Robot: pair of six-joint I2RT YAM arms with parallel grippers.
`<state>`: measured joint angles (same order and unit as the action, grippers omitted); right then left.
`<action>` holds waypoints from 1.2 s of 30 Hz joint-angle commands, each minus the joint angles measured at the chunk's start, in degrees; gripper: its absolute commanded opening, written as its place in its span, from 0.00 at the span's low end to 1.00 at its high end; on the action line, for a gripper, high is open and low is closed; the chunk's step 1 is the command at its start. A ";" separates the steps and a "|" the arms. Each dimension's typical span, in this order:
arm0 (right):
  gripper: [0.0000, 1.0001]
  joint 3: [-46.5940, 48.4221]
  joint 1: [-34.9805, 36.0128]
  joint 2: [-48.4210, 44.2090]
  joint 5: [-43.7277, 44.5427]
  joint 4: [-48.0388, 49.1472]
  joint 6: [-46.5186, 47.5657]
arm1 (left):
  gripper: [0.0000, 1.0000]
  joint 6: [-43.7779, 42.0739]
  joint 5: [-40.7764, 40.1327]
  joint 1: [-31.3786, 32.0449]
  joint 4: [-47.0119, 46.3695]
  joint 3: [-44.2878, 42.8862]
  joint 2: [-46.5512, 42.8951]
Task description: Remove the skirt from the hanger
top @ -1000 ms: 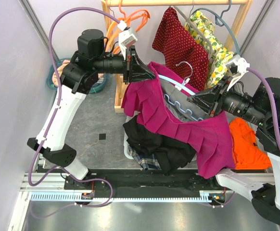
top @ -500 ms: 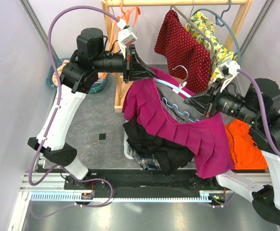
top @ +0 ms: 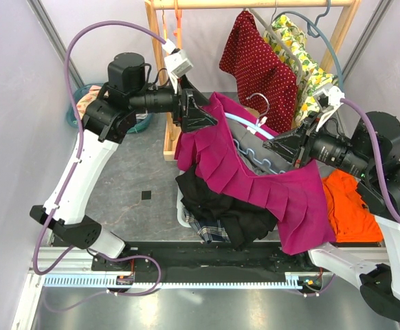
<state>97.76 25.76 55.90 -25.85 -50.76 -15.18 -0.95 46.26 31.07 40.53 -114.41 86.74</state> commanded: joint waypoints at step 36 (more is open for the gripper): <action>0.00 2.00 0.08 -2.37 -2.98 7.52 -2.66 | 0.02 9.03 9.10 -3.12 -11.97 -2.38 -0.78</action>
<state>98.91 25.74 54.46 -28.01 -50.63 -16.80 5.15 52.18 28.34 31.46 -112.81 86.74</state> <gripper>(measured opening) 0.150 0.035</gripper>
